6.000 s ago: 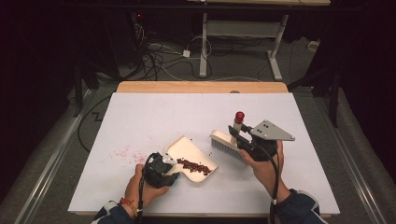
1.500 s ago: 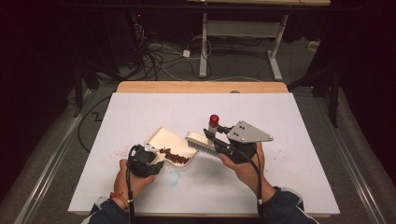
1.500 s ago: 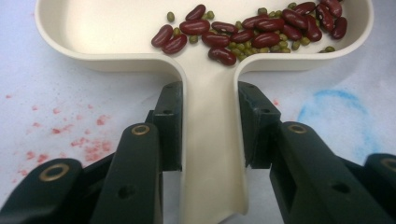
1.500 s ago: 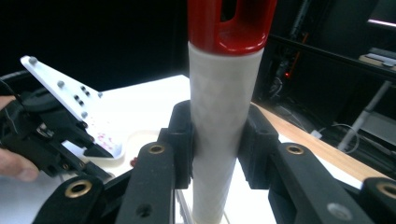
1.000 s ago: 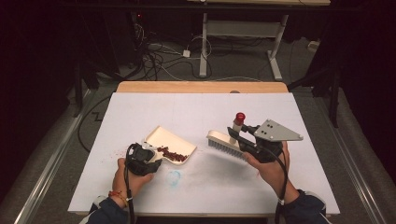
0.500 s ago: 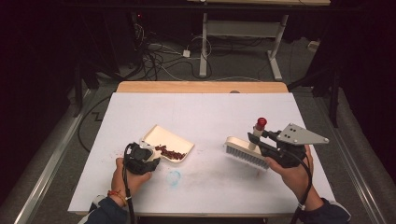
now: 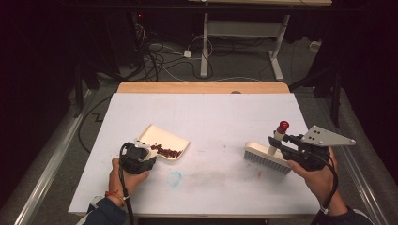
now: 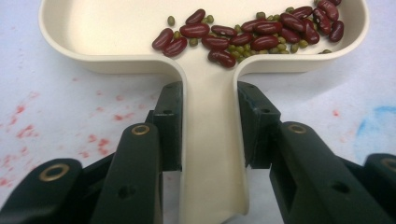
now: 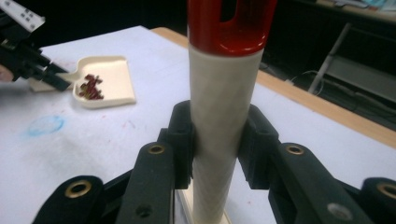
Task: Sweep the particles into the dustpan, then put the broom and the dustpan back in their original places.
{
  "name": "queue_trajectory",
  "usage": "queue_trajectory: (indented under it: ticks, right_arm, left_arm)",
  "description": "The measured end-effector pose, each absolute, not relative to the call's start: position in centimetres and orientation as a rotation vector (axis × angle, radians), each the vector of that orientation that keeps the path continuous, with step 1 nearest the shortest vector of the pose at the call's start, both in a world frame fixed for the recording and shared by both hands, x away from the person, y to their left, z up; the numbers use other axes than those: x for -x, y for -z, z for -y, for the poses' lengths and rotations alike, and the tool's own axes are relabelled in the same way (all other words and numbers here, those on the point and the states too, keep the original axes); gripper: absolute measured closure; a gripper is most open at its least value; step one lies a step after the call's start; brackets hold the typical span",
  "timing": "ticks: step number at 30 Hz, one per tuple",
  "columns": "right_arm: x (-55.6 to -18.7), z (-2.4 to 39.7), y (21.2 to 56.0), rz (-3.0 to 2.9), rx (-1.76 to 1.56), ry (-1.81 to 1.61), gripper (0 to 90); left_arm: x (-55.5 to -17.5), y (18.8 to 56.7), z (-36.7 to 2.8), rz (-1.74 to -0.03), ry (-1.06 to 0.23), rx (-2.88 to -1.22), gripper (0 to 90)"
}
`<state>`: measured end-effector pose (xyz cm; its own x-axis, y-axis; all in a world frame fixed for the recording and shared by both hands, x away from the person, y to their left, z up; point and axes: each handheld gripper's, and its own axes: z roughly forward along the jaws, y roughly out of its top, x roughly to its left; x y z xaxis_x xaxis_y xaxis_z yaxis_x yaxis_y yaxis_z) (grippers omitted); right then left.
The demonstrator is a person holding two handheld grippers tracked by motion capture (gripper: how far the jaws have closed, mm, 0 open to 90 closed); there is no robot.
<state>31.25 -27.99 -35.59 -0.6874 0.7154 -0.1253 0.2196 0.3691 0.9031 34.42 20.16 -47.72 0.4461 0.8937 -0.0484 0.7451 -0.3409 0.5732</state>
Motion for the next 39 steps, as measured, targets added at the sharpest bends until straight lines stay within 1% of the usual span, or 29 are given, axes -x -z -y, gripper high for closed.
queue_trajectory:
  ticks: [10,14,24,29,33,39]
  right_arm:
    - [-30.8,27.6,35.7,-2.200,-0.767,-1.314,69.7]
    - [-31.1,27.4,35.8,-2.220,-0.778,-1.314,69.7]
    - [-32.5,27.4,35.8,-2.281,-0.781,-1.340,69.6]
    - [-34.0,27.0,35.8,-2.262,-0.814,-1.336,69.5]
    - [-35.9,26.6,36.0,-2.239,-0.857,-1.332,68.3]
    - [-39.4,26.3,36.5,-2.222,-0.943,-1.308,65.4]
  left_arm:
    - [-34.9,47.8,-22.0,-1.473,-0.395,-2.107,63.7]
    - [-36.1,47.9,-22.6,-1.527,-0.415,-2.062,63.7]
    - [-37.6,48.4,-21.7,-1.609,-0.433,-1.982,63.2]
    - [-37.1,48.3,-20.8,-1.594,-0.387,-1.968,53.7]
    - [-36.6,48.2,-20.3,-1.544,-0.375,-2.008,52.3]
    - [-35.9,47.8,-20.4,-1.450,-0.407,-2.036,46.0]
